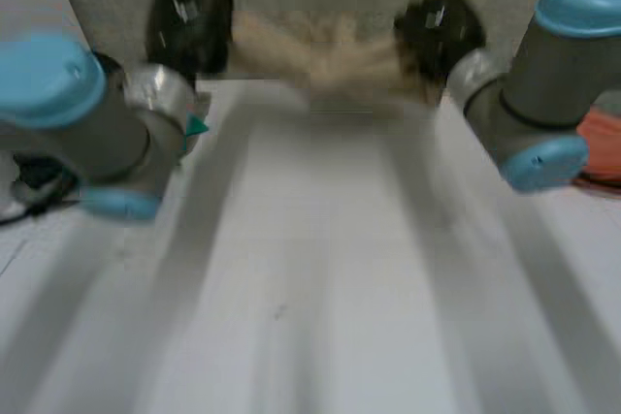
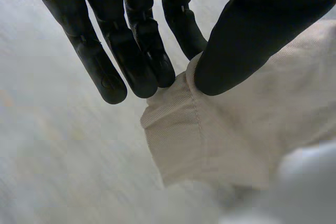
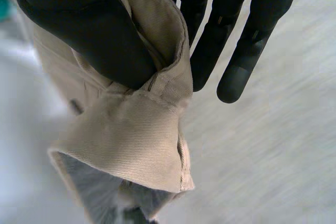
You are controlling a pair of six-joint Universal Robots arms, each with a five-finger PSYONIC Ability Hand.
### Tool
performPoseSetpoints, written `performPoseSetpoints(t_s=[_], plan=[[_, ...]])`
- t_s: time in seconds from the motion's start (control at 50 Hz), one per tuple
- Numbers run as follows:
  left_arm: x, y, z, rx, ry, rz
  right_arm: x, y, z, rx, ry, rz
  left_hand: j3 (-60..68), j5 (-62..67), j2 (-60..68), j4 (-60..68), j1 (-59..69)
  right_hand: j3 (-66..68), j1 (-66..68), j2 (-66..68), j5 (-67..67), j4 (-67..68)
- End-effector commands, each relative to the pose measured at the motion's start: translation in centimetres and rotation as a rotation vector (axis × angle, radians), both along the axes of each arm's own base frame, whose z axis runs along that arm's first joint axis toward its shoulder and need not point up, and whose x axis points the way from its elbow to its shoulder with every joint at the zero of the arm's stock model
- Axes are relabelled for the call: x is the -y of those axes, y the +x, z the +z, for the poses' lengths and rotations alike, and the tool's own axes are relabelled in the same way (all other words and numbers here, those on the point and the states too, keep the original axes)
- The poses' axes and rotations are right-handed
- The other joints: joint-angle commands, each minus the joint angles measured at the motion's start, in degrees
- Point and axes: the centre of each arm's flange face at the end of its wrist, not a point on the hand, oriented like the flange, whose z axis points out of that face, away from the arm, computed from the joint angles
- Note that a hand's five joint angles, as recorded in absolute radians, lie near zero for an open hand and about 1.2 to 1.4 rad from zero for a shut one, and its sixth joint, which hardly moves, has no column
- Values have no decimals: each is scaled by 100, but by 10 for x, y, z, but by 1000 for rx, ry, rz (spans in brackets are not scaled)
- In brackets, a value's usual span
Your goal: Fold the laundry.
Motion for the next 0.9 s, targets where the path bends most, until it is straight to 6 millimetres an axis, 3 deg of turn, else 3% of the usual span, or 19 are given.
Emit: performPoseSetpoints(t_s=[0.02,0.08,0.14,0.2,0.26,0.28,0.36,0.44,0.52,0.64,0.74,0.8,0.9], plan=[[-54,16,-95,236,295,-77,-38,-18,-94,-362,321,17,1168,1322,1143,1124,1408,1181,1668,1316,1228,1141],[-79,28,-104,347,346,-73,-50,-28,-115,-435,397,10,1168,1322,1143,1124,1408,1181,1668,1316,1228,1141],[-108,41,-101,441,378,-69,-64,-36,-128,-456,467,-5,1168,1322,1143,1124,1408,1181,1668,1316,1228,1141],[-130,48,-88,481,371,-75,-78,-43,-117,-456,479,-10,1168,1322,1143,1124,1408,1181,1668,1316,1228,1141],[-163,60,-69,526,374,-87,-108,-56,-94,-476,487,2,1168,1322,1143,1124,1408,1181,1668,1316,1228,1141],[-184,68,-61,561,402,-101,-124,-62,-89,-493,511,13,1168,1322,1143,1124,1408,1181,1668,1316,1228,1141],[-220,86,-57,641,512,-141,-170,-80,-83,-597,597,63,1168,1322,1143,1124,1408,1181,1668,1316,1228,1141],[-251,92,-62,737,618,-218,-200,-98,-83,-723,626,108,1168,1322,1143,1124,1408,1181,1668,1316,1228,1141],[-244,84,-66,754,587,-234,-204,-101,-88,-759,599,116,1168,1322,1143,1124,1408,1181,1668,1316,1228,1141],[-206,59,-74,738,513,-212,-203,-101,-92,-756,587,105,1168,1322,1143,1124,1408,1181,1668,1316,1228,1141],[-169,35,-73,697,451,-188,-184,-93,-82,-673,483,75,1168,1322,1143,1124,1408,1181,1668,1316,1228,1141],[-156,28,-76,694,443,-168,-175,-90,-79,-613,444,38,1168,1322,1143,1124,1408,-891,-405,-757,-845,-932],[-151,25,-83,708,460,-133,-161,-96,-80,-536,461,-44,1168,1322,1143,1124,1408,-1585,-1098,-1451,-1539,-1626]])
